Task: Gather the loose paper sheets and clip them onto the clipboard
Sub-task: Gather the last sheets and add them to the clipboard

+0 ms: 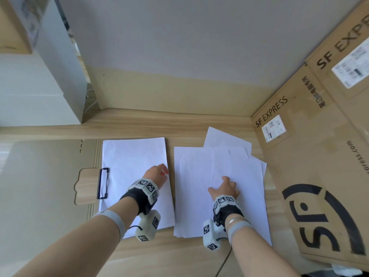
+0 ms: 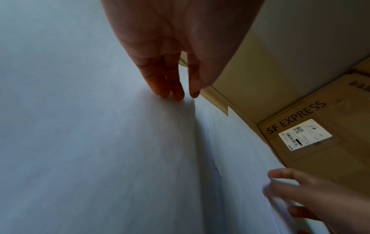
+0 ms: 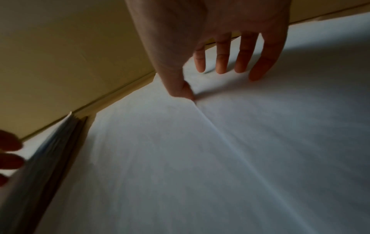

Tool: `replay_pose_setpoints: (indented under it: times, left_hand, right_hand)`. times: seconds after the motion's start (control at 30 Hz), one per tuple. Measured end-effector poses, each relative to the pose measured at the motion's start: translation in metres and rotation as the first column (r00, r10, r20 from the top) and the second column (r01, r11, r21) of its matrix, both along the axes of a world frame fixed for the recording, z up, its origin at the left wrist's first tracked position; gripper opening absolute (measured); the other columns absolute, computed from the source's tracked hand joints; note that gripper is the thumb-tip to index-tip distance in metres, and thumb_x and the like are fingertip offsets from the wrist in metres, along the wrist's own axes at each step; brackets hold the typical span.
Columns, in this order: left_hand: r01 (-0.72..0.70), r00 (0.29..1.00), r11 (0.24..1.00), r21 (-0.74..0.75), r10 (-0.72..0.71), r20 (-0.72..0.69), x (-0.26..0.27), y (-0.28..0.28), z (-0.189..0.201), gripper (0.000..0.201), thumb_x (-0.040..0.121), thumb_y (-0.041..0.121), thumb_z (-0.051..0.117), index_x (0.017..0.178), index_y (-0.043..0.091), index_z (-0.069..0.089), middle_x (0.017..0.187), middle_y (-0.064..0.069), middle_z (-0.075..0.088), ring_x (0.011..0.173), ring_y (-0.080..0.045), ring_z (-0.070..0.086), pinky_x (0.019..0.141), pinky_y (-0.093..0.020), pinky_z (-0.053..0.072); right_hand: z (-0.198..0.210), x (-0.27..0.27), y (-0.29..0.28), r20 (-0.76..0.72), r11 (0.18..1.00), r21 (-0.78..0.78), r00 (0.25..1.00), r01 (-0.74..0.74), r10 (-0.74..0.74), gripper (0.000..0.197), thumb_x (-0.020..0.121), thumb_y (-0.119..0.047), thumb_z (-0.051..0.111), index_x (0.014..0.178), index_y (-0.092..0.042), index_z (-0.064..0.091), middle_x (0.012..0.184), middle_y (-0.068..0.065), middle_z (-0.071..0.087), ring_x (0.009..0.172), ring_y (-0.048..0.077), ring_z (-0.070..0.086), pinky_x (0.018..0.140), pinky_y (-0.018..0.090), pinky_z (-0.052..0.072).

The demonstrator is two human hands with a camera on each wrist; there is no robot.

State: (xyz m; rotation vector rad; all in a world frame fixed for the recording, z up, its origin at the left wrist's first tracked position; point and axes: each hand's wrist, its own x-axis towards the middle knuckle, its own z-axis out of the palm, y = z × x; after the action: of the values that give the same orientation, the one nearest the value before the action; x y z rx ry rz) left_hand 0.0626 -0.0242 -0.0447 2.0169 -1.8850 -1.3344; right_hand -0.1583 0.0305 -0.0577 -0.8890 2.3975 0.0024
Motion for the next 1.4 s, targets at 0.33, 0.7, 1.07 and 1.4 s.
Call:
replay_pose_setpoints:
  times: [0.33,0.7,1.07,1.4]
  left_hand:
    - [-0.009,0.999,1.000,0.008,0.010,-0.053,-0.013,0.010,-0.005,0.039,0.089,0.000,0.033,0.115,0.013,0.059,0.122,-0.010,0.060,0.108,-0.026,0.058,0.084,-0.028,0.046]
    - [-0.043,0.998,0.998,0.050,0.040,0.056,0.034,0.004,-0.013,0.031,0.090,0.004,0.042,0.117,0.011,0.056,0.120,-0.010,0.056,0.107,-0.027,0.058,0.083,-0.028,0.047]
    - [-0.137,0.821,0.896,0.423,0.342,-0.457,-0.008,0.005,-0.003,0.026,0.094,0.035,0.047,0.086,0.011,0.055,0.081,-0.008,0.060,0.068,-0.020,0.058,0.067,-0.022,0.058]
    - [-0.319,0.776,0.840,0.439,0.497,-0.389,0.000,-0.004,-0.002,0.014,0.089,0.003,0.050,0.100,0.010,0.055,0.086,-0.013,0.061,0.075,-0.030,0.062,0.075,-0.041,0.054]
  right_hand:
    - [0.002,0.001,-0.005,-0.035,0.998,0.013,0.998,-0.059,0.059,0.062,0.084,-0.023,0.058,0.139,-0.021,0.031,0.140,0.009,0.032,0.126,0.033,0.033,0.098,0.042,0.040]
    - [0.009,0.016,-0.014,0.053,0.979,-0.022,0.978,-0.201,0.202,0.050,0.085,-0.005,0.052,0.130,-0.018,0.037,0.116,0.013,0.060,0.106,0.031,0.061,0.085,0.032,0.050]
    - [0.029,0.083,-0.015,0.329,0.931,-0.309,0.897,-0.194,0.296,0.028,0.080,-0.004,0.057,0.094,-0.026,0.047,0.069,-0.008,0.054,0.072,0.018,0.059,0.075,0.029,0.053]
    - [0.019,0.016,-0.011,0.193,0.930,-0.366,0.981,0.043,0.030,0.027,0.083,-0.007,0.058,0.109,-0.013,0.057,0.111,0.006,0.060,0.101,0.024,0.057,0.091,0.028,0.047]
